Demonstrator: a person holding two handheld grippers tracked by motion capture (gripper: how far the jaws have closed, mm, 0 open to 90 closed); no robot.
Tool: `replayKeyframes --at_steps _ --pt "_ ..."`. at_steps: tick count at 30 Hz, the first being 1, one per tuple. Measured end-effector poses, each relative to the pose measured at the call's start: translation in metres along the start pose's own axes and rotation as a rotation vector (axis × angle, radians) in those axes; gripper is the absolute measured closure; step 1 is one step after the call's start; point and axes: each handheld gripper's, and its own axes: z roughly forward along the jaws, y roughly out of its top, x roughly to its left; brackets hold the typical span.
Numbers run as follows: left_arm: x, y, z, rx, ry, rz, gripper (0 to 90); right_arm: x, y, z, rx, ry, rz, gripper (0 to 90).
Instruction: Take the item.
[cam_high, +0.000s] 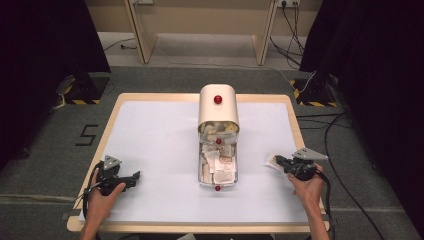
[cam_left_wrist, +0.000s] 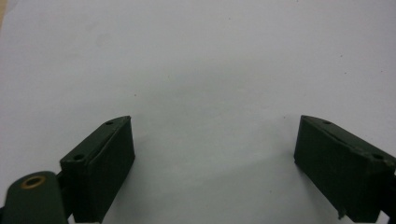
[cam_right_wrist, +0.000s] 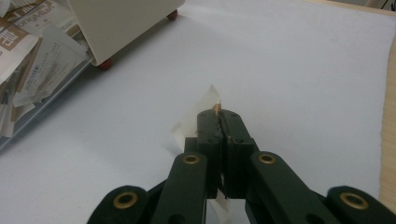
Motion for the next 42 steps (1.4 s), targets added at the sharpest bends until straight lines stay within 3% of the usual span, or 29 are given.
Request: replayKeyframes --at_steps 16,19,33,42 --pt "0.0 0.0 0.0 0.0 0.0 0.0 11.3 -0.0076 -0.0047 0.0033 0.011 -0.014 0.03 85.0" --pt "0.0 0.0 0.0 0.0 0.0 0.0 11.3 -0.0088 -0.0051 0.0032 0.007 -0.025 0.041 78.0" --pt "0.0 0.0 0.0 0.0 0.0 0.0 11.4 -0.0074 -0.0004 -0.0011 -0.024 -0.061 0.032 64.8" --pt "0.0 0.0 0.0 0.0 0.0 0.0 11.4 -0.0032 0.0036 -0.0028 -0.033 -0.064 0.087 41.4"
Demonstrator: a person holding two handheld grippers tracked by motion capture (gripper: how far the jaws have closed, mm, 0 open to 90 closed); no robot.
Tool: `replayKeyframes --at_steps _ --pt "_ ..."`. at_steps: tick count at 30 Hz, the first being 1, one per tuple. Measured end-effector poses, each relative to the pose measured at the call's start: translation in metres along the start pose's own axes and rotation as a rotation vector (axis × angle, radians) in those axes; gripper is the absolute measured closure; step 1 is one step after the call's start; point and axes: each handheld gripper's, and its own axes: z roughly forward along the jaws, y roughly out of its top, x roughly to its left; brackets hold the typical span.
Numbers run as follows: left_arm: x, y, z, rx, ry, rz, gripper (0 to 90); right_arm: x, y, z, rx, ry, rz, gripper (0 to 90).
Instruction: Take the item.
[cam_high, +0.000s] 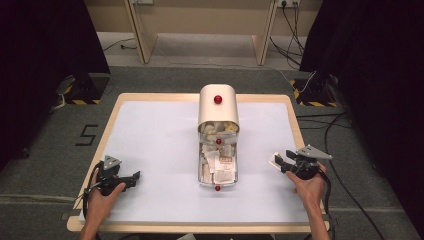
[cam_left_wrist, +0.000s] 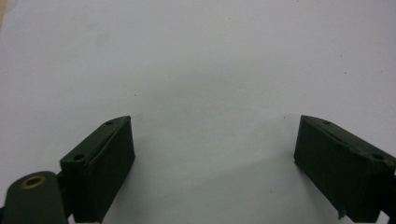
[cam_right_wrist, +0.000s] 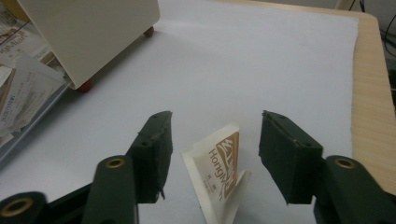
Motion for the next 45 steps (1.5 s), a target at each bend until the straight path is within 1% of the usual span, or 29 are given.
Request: replayKeyframes --at_steps 1,2,4,7,9,10,11,16,19,23,34,38,45 --pt "0.0 0.0 0.0 0.0 0.0 0.0 11.3 0.0 0.0 0.0 0.0 0.0 0.0 41.4" --pt "0.0 0.0 0.0 0.0 0.0 0.0 11.3 0.002 0.0 0.0 0.01 -0.003 0.011 38.5" --pt "0.0 0.0 0.0 0.0 0.0 0.0 11.4 0.003 -0.001 -0.001 0.021 -0.005 -0.001 36.7" --pt "0.0 0.0 0.0 0.0 0.0 0.0 11.4 0.005 -0.001 -0.001 0.03 0.001 -0.002 34.4" --pt "0.0 0.0 0.0 0.0 0.0 0.0 11.3 0.005 -0.002 -0.003 0.036 -0.004 -0.001 31.5" --pt "0.0 0.0 0.0 0.0 0.0 0.0 11.3 0.006 -0.003 -0.004 0.038 -0.013 0.005 28.4" --pt "0.0 0.0 0.0 0.0 0.0 0.0 11.4 0.007 -0.003 -0.004 0.037 -0.014 0.007 27.9" --pt "0.0 0.0 0.0 0.0 0.0 0.0 11.3 0.01 -0.005 -0.006 0.034 -0.003 0.007 26.4" --pt "0.0 0.0 0.0 0.0 0.0 0.0 11.4 0.012 -0.005 -0.008 0.032 0.0 0.019 26.0" --pt "0.0 0.0 0.0 0.0 0.0 0.0 11.4 0.013 -0.005 -0.01 0.017 0.008 0.013 26.0" --pt "0.0 0.0 0.0 0.0 0.0 0.0 11.4 0.02 -0.007 -0.018 0.008 0.014 -0.003 26.4" --pt "0.0 0.0 0.0 0.0 0.0 0.0 11.4 0.022 -0.007 -0.02 0.008 0.012 -0.002 26.4" --pt "0.0 0.0 0.0 0.0 0.0 0.0 11.4 0.026 -0.008 -0.027 -0.003 0.023 -0.014 26.9"
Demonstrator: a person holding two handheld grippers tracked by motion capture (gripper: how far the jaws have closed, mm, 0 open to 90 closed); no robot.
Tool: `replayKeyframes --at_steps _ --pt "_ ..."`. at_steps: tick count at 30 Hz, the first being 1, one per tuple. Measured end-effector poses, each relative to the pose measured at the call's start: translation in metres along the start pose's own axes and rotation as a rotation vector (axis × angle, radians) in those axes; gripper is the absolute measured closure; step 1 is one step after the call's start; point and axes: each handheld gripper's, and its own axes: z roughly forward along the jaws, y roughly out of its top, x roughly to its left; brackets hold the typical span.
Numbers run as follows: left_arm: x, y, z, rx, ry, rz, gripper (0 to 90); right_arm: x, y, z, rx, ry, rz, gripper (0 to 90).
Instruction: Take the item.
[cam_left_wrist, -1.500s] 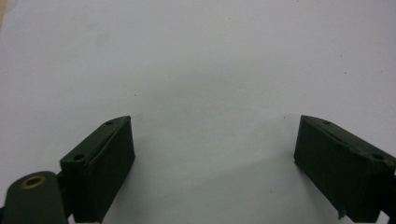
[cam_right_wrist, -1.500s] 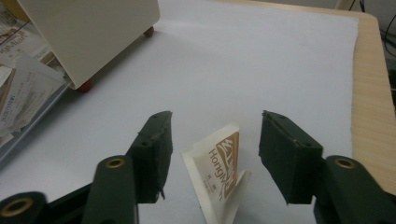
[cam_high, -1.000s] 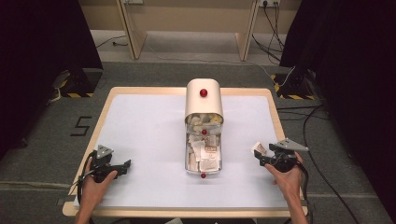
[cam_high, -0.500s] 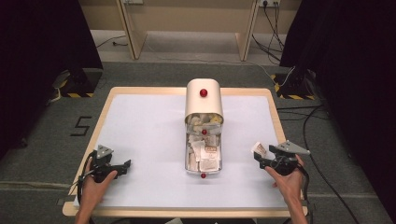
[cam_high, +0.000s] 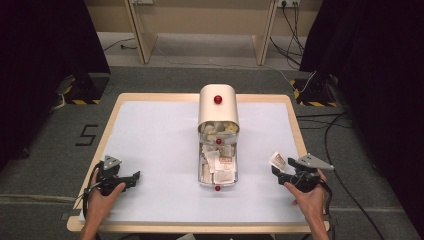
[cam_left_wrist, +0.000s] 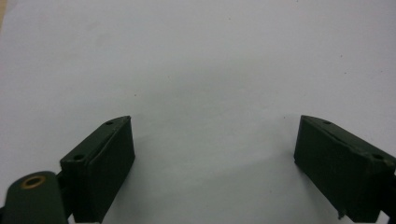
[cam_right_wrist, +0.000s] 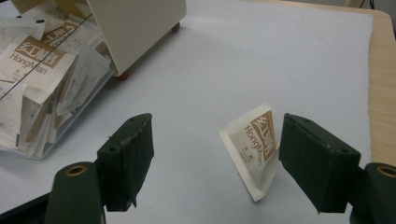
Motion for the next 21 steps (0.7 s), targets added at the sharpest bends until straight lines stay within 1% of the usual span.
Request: replayKeyframes --at_steps 7,8,9,21 --pt "0.0 0.0 0.0 0.0 0.0 0.0 11.4 0.007 -0.001 -0.004 -0.006 0.014 -0.003 27.0" --pt "0.0 0.0 0.0 0.0 0.0 0.0 11.3 0.007 -0.001 -0.004 -0.006 0.014 -0.003 27.0" --pt "0.0 0.0 0.0 0.0 0.0 0.0 11.4 0.008 -0.002 -0.004 -0.007 0.016 -0.014 27.3" --pt "0.0 0.0 0.0 0.0 0.0 0.0 11.4 0.015 -0.005 -0.007 -0.004 0.032 -0.02 27.4"
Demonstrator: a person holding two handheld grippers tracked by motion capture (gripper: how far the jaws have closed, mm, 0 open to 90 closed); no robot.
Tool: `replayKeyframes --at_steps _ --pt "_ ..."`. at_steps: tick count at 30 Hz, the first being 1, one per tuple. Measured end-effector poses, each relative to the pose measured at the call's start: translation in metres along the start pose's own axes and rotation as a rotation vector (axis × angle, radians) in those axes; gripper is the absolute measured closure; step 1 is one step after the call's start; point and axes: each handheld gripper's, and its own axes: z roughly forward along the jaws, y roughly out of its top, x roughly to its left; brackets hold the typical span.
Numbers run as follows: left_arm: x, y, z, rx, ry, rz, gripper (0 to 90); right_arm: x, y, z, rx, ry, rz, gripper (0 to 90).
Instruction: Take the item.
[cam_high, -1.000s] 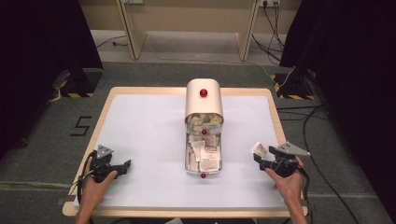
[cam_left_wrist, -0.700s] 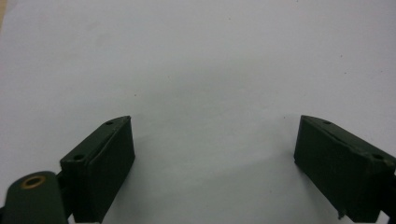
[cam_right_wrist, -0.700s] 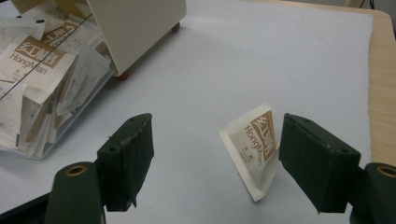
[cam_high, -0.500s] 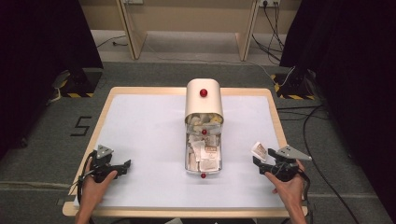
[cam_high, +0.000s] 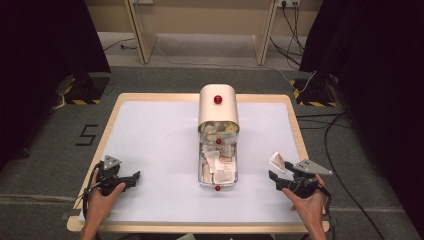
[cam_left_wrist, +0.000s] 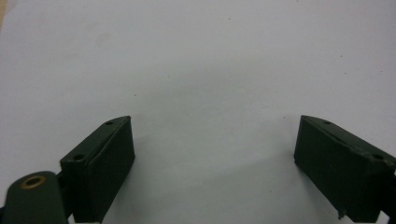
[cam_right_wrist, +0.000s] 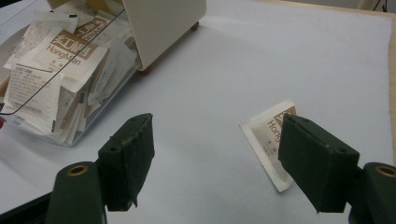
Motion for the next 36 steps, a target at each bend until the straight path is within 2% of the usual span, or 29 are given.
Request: replayKeyframes --at_steps 19,36 --pt "0.0 0.0 0.0 0.0 0.0 0.0 11.4 0.015 -0.012 -0.008 0.023 0.032 -0.024 27.3" --pt "0.0 0.0 0.0 0.0 0.001 0.001 11.4 0.028 -0.025 -0.014 0.093 0.069 -0.068 30.3"
